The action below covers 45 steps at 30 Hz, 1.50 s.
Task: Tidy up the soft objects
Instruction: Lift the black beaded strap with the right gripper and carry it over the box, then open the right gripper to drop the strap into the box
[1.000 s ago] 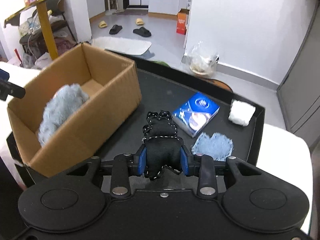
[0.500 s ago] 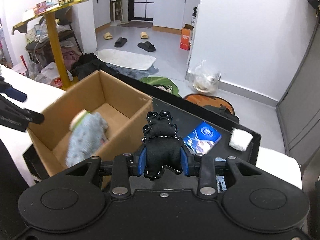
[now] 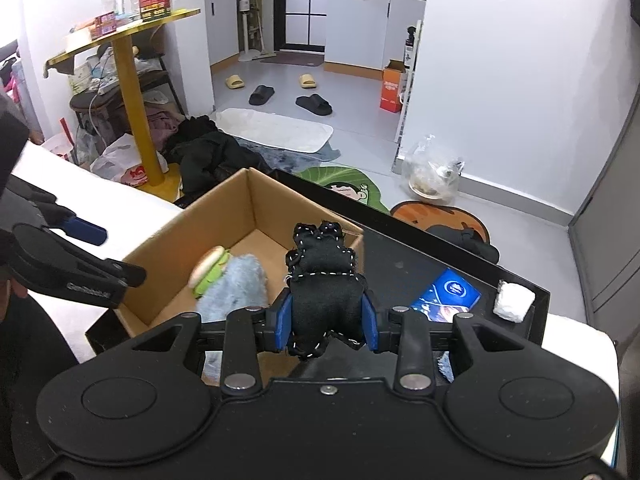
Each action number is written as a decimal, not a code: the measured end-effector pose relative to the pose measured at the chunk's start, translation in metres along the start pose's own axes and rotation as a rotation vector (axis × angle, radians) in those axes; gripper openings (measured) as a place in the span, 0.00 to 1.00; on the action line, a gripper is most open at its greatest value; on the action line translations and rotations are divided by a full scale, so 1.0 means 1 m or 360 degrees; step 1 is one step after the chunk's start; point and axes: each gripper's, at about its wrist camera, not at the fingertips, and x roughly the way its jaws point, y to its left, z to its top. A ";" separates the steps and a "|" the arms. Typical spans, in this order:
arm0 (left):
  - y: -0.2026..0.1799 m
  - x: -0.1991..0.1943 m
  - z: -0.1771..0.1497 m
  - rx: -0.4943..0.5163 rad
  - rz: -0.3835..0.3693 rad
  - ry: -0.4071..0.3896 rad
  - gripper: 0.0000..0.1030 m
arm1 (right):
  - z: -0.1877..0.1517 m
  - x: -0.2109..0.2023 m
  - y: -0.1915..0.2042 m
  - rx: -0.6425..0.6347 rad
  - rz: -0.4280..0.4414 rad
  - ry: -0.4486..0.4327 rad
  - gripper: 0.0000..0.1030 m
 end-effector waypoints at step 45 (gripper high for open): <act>0.037 0.024 -0.012 -0.0178 -0.0366 0.0119 0.08 | 0.016 0.017 0.086 -0.0173 0.0156 0.0122 0.53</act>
